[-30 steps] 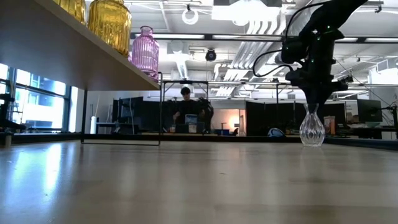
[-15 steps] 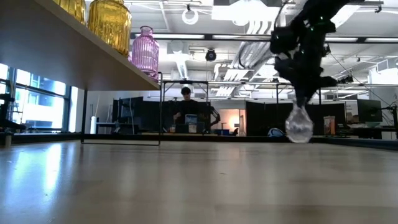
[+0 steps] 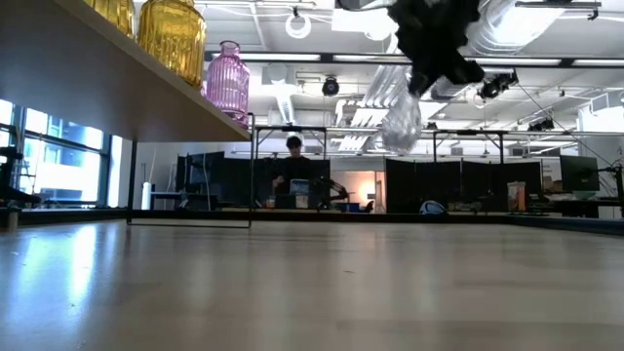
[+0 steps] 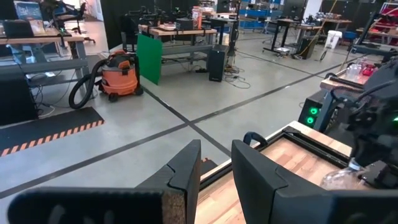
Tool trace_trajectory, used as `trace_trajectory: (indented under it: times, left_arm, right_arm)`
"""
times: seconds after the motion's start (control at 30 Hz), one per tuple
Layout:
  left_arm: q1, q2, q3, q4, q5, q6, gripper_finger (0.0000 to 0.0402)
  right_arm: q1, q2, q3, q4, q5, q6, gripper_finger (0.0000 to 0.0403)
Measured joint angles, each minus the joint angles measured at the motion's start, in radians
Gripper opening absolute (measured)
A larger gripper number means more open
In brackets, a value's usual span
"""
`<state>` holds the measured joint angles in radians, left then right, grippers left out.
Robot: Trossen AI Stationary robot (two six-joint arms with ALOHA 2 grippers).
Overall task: Sort vases onto shelf
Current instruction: Put the transparent flower vase on the shelf
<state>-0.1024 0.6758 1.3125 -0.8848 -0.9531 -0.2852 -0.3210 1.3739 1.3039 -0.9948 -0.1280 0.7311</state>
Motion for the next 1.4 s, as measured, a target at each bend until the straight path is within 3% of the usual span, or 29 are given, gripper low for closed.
trace_trajectory:
  times: [0.17,0.37,0.6,0.77,0.97,1.4]
  left_arm:
    - [0.0,0.0,0.0,0.0,0.007,0.025,0.008]
    - [0.0,0.0,0.0,-0.001,0.04,0.026,0.008]
    - [0.0,0.008,0.0,-0.051,0.261,-0.067,0.008]
    - [0.0,0.024,0.0,-0.054,0.34,-0.08,0.008]
    - [0.0,0.086,0.0,-0.098,0.48,-0.107,0.008]
    - [0.0,0.297,-0.001,-0.061,0.512,-0.224,0.008]
  right_arm:
    - [0.078,0.139,0.239,-0.069,0.0,-0.018,0.0003]
    - [0.136,0.375,0.639,-0.255,0.0,-0.118,0.0003]
    - [0.155,0.61,1.057,-0.314,-0.055,-0.199,0.0003]
    - [0.162,0.599,0.928,-0.141,-0.171,-0.158,0.0003]
    - [0.184,0.599,0.892,-0.106,-0.169,-0.145,0.0003]
    - [0.181,0.597,0.892,-0.067,-0.224,-0.357,0.0003]
